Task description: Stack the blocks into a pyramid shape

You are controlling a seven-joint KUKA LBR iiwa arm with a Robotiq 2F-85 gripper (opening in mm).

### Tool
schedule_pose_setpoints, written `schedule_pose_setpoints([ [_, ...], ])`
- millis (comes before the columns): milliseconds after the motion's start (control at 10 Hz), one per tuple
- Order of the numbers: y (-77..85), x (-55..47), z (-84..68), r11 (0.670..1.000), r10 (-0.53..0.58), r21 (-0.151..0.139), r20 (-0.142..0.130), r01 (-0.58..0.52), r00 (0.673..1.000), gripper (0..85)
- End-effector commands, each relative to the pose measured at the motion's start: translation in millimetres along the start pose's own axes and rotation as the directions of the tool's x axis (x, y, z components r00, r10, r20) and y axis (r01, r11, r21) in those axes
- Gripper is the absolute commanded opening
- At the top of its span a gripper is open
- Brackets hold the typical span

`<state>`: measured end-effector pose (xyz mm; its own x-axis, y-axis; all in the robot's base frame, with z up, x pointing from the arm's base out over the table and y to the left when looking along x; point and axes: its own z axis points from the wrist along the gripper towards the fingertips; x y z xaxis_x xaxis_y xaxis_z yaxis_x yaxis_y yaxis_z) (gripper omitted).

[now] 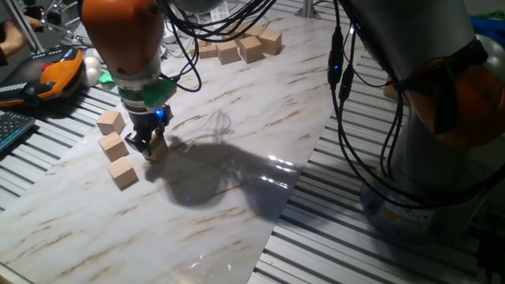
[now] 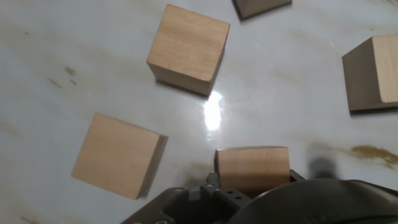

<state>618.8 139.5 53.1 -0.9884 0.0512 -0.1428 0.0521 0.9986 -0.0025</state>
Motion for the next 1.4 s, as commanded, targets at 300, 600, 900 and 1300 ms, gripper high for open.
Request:
schedule_pose_setpoints([
  [300, 12.4, 5.7, -3.4, 1.0, 0.018, 0.009, 0.002, -0.018, 1.0, 0.0],
  [600, 11.9, 6.0, -1.7, 1.0, 0.013, 0.009, 0.004, -0.013, 1.0, 0.0],
  [900, 10.8, 5.3, -1.3, 1.0, -0.023, -0.015, 0.003, 0.023, 1.0, 0.0],
  [1300, 10.7, 5.5, -1.0, 0.999, -0.03, -0.026, 0.003, 0.03, 1.0, 0.0],
])
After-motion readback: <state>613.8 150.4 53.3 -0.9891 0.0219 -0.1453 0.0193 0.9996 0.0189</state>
